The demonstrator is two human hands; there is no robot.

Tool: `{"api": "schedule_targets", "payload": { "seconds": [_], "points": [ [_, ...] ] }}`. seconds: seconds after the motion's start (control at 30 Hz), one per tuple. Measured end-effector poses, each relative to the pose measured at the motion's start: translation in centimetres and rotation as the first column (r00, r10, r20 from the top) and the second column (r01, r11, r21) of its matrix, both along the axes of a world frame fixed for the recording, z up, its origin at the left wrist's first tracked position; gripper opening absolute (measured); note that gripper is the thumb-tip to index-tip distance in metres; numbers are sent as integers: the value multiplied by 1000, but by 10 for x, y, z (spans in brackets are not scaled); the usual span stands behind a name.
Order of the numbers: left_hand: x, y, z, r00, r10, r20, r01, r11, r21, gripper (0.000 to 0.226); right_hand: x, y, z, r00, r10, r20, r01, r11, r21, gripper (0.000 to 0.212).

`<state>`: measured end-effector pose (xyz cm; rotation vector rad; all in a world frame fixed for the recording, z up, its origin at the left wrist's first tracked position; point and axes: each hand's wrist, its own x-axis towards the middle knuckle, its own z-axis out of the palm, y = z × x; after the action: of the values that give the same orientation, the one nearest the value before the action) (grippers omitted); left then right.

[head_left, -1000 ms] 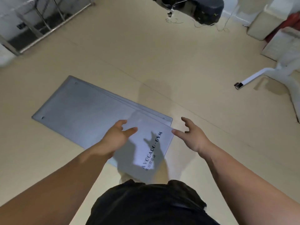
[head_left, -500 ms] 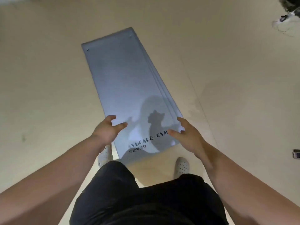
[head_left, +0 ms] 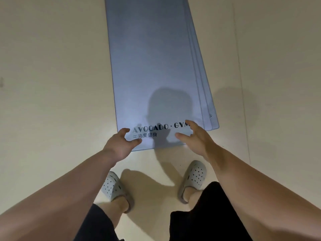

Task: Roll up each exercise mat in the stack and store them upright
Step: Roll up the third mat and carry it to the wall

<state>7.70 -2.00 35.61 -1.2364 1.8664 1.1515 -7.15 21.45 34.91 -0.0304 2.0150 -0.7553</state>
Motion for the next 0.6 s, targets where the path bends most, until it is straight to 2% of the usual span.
{"api": "schedule_targets", "payload": {
  "seconds": [0.13,0.33,0.47,0.6],
  "points": [
    [-4,-1,-108,1000,-7,-23,7,1000,12,73,2,-20,-109,991,125,-50,-124,992,16,86],
    [-16,-12,-250,996,-3,-90,3,1000,1,77,-4,-44,-251,989,145,-32,-144,989,17,83],
    [-25,-25,-315,993,-19,-114,13,998,-60,76,-20,-55,-327,973,213,-90,-210,977,42,85],
    [-26,-26,-361,992,-95,-87,84,989,-124,77,-27,-51,-372,943,292,-158,-273,953,131,87]
  ]
}}
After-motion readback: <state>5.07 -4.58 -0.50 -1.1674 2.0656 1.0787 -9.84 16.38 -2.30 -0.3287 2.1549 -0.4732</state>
